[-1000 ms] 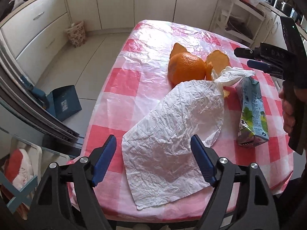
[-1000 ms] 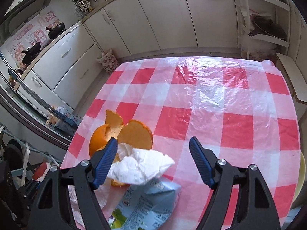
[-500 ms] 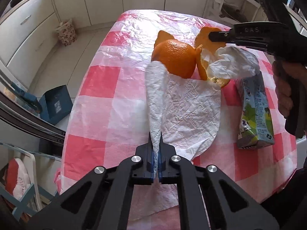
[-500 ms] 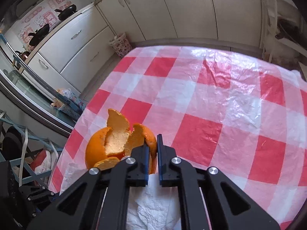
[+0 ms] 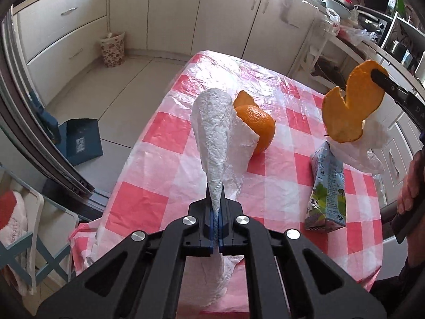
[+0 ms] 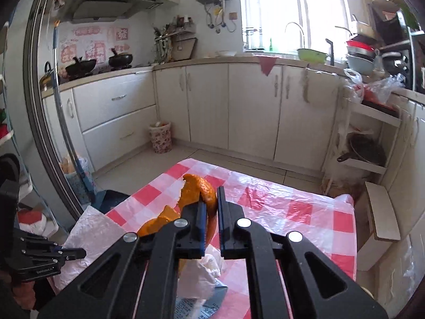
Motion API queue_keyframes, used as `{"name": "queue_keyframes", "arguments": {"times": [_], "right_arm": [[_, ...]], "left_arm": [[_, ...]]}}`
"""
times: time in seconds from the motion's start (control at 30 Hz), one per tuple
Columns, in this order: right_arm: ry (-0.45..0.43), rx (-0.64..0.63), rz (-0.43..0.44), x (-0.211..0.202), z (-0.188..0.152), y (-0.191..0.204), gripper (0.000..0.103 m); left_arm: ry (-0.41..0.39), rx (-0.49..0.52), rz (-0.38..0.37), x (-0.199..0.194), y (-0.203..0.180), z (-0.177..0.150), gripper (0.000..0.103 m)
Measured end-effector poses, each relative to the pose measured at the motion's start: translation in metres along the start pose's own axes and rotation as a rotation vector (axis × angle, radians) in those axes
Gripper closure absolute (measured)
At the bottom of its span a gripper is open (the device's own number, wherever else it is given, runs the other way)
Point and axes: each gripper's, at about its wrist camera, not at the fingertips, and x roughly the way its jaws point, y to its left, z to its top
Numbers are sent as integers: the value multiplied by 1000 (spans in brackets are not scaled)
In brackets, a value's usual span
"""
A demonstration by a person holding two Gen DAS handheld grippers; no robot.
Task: Collect trash
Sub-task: 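Carry the sheet and peel over the yellow bin and open both grippers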
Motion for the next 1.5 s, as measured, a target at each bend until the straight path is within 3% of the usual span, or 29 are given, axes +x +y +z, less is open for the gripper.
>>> {"name": "queue_keyframes", "arguments": {"times": [0.2,0.7,1.0,1.27,1.37,1.43,1.5], "right_arm": [[-39,115,16,-27,0,-24,95],[-5,250,-149,-62,-20,-95,95],[105,324,-360,-68,-64,-168,95],[192,434,-485,-79,-103,-242,95],[239,482,-509,-74,-114,-265,85],[288,546,-486,-69,-123,-285,59],[262,616,-472,-78,-124,-296,59]], "left_arm": [[-37,-31,-22,-12,8,-6,100],[-128,-52,-133,-31,0,2,100],[-143,11,-223,-35,-38,5,100],[-135,113,-294,-44,-106,10,100],[-122,161,-331,-45,-145,9,100],[-104,178,-359,-41,-173,10,100],[-80,197,-397,-34,-209,11,100]]}}
